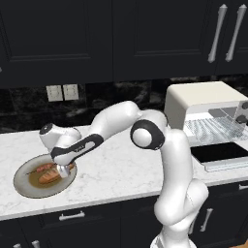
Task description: Pick up the kebab skewer and baguette bread, and place them inside the toaster oven. Close the toaster oven door and start by setting the timer.
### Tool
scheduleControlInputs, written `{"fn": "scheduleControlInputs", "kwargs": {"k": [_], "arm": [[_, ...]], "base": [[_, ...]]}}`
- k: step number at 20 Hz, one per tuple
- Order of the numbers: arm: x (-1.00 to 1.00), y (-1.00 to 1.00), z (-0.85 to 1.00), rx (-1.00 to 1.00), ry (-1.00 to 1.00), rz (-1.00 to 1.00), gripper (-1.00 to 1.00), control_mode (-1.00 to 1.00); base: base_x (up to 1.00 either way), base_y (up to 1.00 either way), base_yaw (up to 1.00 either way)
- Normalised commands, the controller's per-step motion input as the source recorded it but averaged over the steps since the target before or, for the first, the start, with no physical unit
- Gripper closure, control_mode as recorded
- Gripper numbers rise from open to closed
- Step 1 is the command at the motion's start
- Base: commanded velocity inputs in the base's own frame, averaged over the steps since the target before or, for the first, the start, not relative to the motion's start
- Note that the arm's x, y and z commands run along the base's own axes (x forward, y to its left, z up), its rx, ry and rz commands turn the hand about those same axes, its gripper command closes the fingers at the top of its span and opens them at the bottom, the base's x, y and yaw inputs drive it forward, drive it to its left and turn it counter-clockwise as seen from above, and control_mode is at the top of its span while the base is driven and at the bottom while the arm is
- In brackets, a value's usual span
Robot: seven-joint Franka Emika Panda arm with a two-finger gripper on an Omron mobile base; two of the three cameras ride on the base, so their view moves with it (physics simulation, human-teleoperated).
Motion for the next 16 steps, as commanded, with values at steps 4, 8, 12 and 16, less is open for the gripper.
{"fn": "scheduleControlInputs", "kwargs": {"k": [4,8,12,16], "arm": [[-0.02,0.00,0.00,0.05,0.00,0.06,1.00,-1.00],[-0.19,0.00,-0.10,0.09,0.03,0.08,1.00,-1.00],[-0.37,-0.09,-0.10,0.11,0.02,0.09,1.00,-1.00],[-0.31,-0.32,0.34,0.11,0.00,0.09,1.00,-1.00]], "base": [[0.00,0.00,0.00],[0.00,0.00,0.00],[0.00,0.00,0.00],[0.00,0.00,0.00]]}}
